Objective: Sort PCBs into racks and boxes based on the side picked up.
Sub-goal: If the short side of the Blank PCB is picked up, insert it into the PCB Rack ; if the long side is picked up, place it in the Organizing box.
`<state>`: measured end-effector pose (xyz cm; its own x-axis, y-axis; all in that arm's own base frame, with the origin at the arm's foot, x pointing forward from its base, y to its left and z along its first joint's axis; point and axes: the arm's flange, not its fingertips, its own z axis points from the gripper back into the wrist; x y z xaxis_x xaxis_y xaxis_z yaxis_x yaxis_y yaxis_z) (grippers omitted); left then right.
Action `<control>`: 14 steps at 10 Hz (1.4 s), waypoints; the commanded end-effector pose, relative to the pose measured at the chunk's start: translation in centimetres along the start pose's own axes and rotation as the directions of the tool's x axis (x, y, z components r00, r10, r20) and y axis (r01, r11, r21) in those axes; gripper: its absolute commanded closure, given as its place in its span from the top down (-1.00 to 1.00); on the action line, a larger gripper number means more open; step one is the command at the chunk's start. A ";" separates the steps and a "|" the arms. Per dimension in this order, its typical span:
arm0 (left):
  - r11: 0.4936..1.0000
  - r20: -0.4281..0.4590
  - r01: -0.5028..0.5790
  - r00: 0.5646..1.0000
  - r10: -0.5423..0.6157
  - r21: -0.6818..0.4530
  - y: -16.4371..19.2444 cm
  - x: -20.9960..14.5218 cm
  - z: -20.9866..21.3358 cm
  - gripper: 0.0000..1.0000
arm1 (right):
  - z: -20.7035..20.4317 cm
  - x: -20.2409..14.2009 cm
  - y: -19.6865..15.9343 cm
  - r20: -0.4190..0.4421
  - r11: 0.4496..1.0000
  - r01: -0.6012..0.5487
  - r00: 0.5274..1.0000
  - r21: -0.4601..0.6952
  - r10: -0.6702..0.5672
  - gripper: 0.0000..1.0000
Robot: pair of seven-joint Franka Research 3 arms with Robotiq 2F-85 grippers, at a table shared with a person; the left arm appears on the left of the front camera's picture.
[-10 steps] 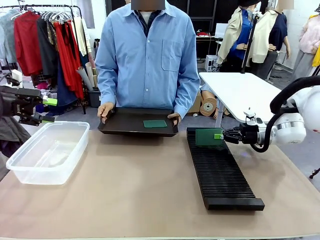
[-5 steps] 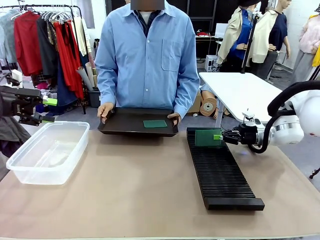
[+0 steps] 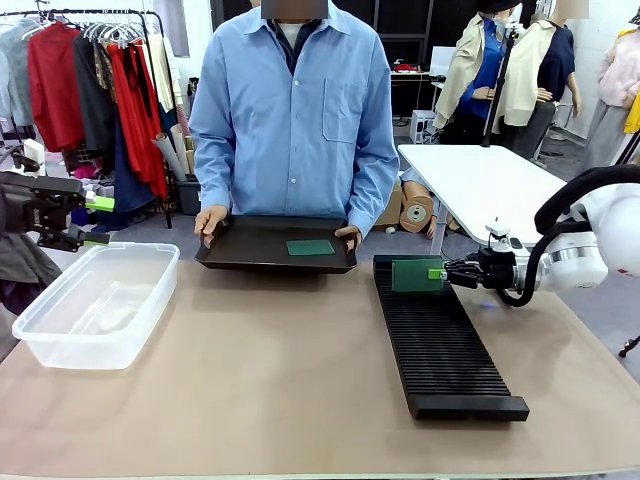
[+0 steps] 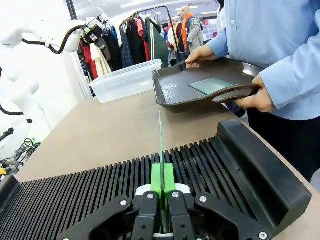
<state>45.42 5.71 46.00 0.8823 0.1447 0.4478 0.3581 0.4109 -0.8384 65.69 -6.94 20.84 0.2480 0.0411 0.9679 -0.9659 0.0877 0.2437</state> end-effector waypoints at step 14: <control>1.000 0.000 0.000 1.000 0.000 -0.003 -0.1 -0.1 0.0 1.00 | 0.9 -2.4 -0.4 0.004 0.999 -0.032 0.999 -0.012 0.032 -1.00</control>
<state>45.42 5.71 46.00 0.8823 0.1447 0.4478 0.3581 0.4109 -0.8384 65.74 -7.35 19.55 0.2385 0.0215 0.9709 -0.9679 0.0869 0.2359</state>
